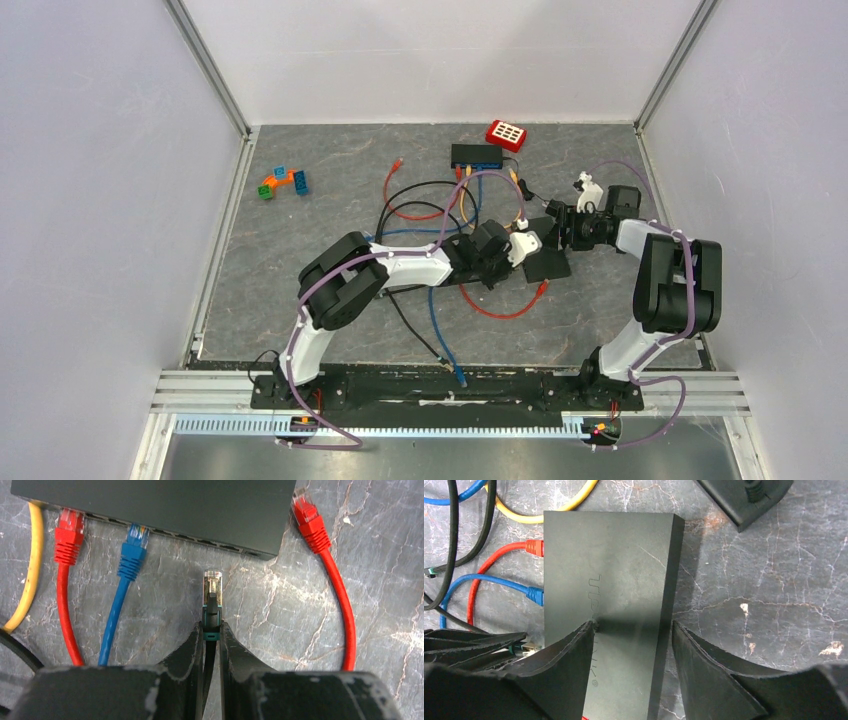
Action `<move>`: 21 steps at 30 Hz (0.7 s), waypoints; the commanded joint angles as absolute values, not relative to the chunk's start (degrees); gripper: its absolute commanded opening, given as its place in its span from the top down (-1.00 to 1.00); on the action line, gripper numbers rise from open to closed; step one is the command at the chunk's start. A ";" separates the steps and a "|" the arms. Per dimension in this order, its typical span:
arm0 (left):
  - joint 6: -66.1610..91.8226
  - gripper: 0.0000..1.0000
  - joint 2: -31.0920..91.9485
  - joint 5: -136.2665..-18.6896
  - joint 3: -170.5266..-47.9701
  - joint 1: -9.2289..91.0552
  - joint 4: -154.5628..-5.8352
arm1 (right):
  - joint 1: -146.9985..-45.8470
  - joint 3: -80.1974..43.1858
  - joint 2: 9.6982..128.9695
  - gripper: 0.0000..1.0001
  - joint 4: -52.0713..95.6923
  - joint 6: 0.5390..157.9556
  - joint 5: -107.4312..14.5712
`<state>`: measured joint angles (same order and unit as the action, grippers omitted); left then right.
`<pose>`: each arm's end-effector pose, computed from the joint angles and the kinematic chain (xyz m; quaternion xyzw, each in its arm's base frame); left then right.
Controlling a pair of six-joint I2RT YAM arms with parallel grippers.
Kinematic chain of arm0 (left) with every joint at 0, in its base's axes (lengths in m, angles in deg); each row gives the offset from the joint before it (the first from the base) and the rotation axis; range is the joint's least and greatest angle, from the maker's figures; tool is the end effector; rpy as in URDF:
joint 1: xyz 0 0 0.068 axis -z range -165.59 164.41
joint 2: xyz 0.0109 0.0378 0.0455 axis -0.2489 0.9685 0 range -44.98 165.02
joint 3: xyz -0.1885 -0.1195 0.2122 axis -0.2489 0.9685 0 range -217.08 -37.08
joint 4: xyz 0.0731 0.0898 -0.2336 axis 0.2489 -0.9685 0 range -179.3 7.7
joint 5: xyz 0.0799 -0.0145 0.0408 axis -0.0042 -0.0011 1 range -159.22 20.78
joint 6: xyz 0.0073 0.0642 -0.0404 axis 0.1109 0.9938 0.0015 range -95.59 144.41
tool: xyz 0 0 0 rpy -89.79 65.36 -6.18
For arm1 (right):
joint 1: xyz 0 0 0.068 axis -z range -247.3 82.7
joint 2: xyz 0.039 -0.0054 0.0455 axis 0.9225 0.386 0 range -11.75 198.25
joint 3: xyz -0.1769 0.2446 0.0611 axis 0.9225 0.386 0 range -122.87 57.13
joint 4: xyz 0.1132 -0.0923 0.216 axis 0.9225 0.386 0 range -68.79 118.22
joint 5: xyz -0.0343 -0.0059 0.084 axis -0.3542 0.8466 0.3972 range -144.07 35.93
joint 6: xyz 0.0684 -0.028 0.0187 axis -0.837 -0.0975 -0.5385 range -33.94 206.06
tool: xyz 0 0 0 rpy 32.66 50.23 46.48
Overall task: Insert the plug into the switch port
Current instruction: Insert the connector into the switch port.
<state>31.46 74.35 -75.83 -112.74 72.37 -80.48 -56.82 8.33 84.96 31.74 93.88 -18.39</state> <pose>0.2526 -0.4176 0.1578 0.5097 0.7560 -0.2226 0.3451 0.3309 -0.0229 0.1629 -0.0621 0.9177 0.2500 0.3025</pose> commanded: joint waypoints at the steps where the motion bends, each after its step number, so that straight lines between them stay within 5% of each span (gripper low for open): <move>1: 28.72 0.95 77.07 -76.85 -117.44 72.66 -80.89 | -56.31 10.93 84.97 -0.19 33.05 93.42 -17.46; 21: 23.28 0.95 79.60 -76.67 -122.02 72.66 -90.30 | -56.34 13.21 85.73 -0.04 31.64 94.86 -14.08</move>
